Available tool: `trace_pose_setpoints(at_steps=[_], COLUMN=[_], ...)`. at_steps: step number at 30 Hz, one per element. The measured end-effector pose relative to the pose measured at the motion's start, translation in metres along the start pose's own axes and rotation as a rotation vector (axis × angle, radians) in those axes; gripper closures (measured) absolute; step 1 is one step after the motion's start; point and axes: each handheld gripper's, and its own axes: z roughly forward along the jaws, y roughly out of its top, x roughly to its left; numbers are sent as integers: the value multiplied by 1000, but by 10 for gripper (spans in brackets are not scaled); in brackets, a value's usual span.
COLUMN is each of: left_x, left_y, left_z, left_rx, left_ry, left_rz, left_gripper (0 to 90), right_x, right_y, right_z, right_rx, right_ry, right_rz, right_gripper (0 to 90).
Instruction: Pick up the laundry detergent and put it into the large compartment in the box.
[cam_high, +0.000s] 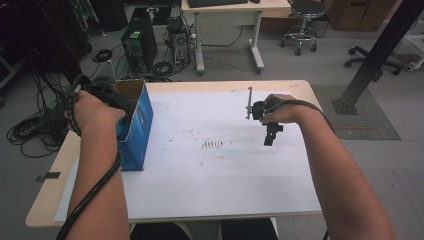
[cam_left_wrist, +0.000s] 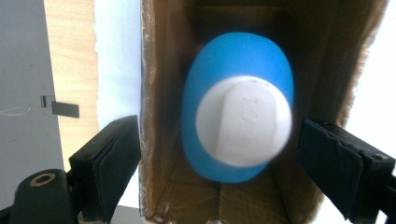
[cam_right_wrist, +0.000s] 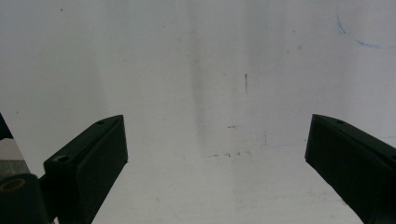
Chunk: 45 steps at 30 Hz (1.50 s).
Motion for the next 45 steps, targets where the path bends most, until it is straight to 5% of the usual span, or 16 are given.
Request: trace_pose_setpoints(at_steps=[10,14,21,26,32,34,40,45], left_x=[-8,-16,-34,-62,-98,-108,-129,-141], left_y=[-6,-7,-9,-12,-22,-25,-35,-44], left_z=[-23,-36,-60,-74,-85,-86,-87,-88], left_rx=[-50,-78,-124,-149,-173,-171,-169,-185], left_ry=[24,37,-16,-67,-211,-228,-255,-198], left_rz=[33,80,176,340,544,588,732,899], left_gripper=[40,2,2,2,2,2,2,2], right_x=[1,2,2,2,3,4,5,5], right_y=[-2,-3,-6,-9,-10,-10,-10,-11], right_z=[0,-1,-4,-5,-6,-6,-7,-9], right_rx=[-1,-6,-13,-12,-12,-12,-17,-20], right_ry=[2,-1,-3,-5,-4,-4,-8,-10], right_rz=[2,7,16,23,29,29,26,27], right_gripper=[57,53,56,53,54,54,56,56])
